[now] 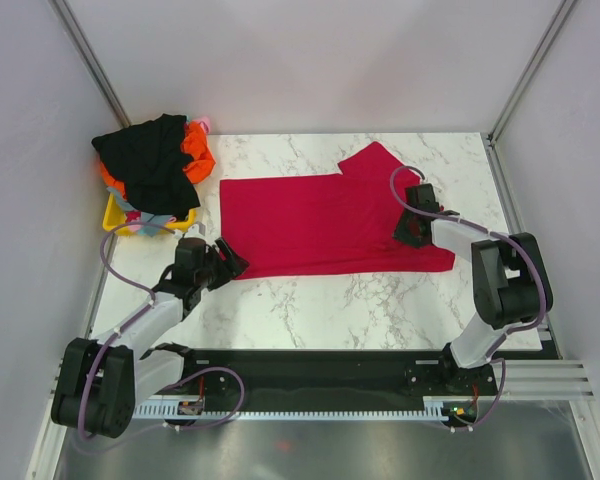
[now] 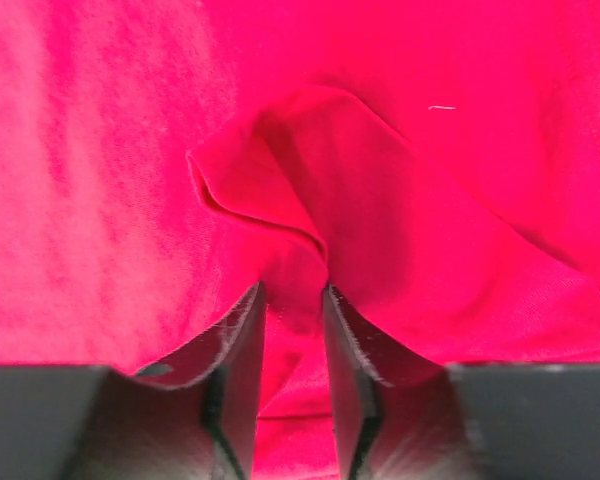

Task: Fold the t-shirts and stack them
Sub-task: Fold the tshirt

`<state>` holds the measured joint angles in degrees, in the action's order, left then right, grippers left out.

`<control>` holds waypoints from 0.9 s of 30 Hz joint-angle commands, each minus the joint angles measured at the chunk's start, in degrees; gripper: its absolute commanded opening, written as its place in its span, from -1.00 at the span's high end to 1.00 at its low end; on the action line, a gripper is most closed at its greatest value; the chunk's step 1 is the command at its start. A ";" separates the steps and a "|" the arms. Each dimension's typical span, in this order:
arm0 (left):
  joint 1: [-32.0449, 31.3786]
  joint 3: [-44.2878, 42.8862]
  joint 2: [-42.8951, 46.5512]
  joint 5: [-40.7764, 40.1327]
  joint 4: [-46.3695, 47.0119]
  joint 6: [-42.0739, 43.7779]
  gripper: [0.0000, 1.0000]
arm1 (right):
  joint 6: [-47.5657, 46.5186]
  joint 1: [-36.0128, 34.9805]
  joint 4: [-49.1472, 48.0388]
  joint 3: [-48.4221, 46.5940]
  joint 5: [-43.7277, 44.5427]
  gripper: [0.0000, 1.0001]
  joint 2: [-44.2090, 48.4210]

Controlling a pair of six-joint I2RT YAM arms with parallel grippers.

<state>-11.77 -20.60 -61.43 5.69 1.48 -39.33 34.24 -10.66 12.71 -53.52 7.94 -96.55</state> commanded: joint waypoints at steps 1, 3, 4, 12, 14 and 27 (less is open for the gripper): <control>-0.45 0.12 0.70 -0.25 2.39 2.33 -0.46 | -0.22 -0.16 -1.99 -1.68 -0.21 0.28 -1.09; -0.53 0.12 0.61 -0.33 2.39 2.42 -0.45 | -0.14 -0.16 -2.25 -1.68 -0.38 0.32 -1.53; -0.53 0.12 0.61 -0.51 2.39 2.33 -0.45 | -0.22 -0.16 -2.25 -1.77 -0.47 0.40 -1.62; -1.06 -0.14 0.52 -0.95 2.39 2.42 -0.44 | -0.31 -1.12 -1.81 -3.26 -1.44 0.72 -1.09; -1.15 -0.05 0.61 -0.95 2.39 2.42 -0.43 | -0.23 -1.74 -0.94 -5.01 -1.44 0.84 -1.44; -1.33 -0.23 0.17 -1.21 2.30 2.51 -0.43 | 0.30 -4.37 6.71 -17.50 -1.18 0.28 -9.18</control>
<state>-12.80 -20.60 -61.43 5.50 1.65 -39.29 34.59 -14.55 17.04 -68.51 6.90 -104.49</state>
